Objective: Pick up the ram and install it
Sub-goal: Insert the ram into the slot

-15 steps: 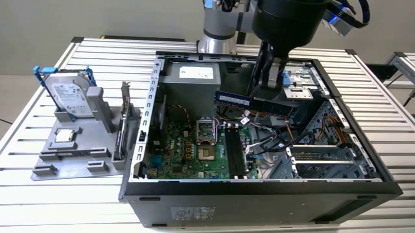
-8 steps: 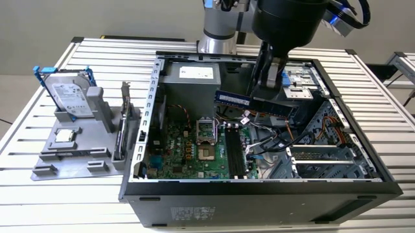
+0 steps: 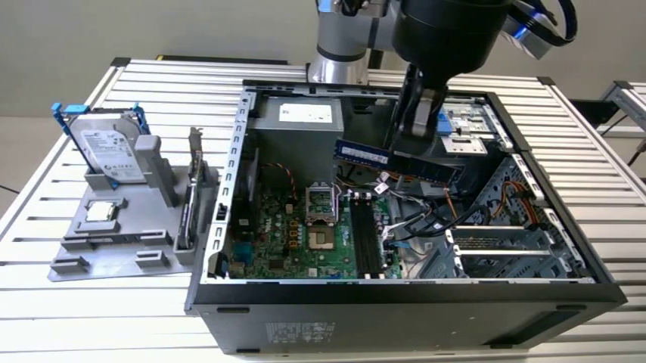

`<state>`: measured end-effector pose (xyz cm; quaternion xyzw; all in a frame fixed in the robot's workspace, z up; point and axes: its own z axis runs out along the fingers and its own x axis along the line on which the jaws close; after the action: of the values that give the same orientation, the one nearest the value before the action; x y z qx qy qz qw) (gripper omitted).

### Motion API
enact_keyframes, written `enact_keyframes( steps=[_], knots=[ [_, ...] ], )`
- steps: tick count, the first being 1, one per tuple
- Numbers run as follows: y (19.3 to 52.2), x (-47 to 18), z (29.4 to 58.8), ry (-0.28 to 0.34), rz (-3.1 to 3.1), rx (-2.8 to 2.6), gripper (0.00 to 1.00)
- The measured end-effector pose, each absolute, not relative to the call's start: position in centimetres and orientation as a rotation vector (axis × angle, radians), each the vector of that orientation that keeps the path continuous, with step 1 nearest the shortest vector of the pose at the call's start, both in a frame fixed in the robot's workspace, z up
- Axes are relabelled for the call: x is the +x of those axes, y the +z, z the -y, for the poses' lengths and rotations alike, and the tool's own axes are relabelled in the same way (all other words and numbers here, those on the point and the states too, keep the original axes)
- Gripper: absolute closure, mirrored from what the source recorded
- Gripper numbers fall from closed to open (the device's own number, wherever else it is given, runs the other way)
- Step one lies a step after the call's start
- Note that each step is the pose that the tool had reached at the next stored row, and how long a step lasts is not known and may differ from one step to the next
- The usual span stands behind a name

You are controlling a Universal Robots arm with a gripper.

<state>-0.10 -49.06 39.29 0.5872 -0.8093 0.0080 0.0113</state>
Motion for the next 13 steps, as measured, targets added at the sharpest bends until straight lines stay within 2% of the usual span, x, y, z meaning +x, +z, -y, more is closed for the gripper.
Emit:
enact_keyframes(
  steps=[13],
  knots=[
    [39.27, -0.10, 49.06, 0.023, 2.601, 1.721, 1.00]
  ],
)
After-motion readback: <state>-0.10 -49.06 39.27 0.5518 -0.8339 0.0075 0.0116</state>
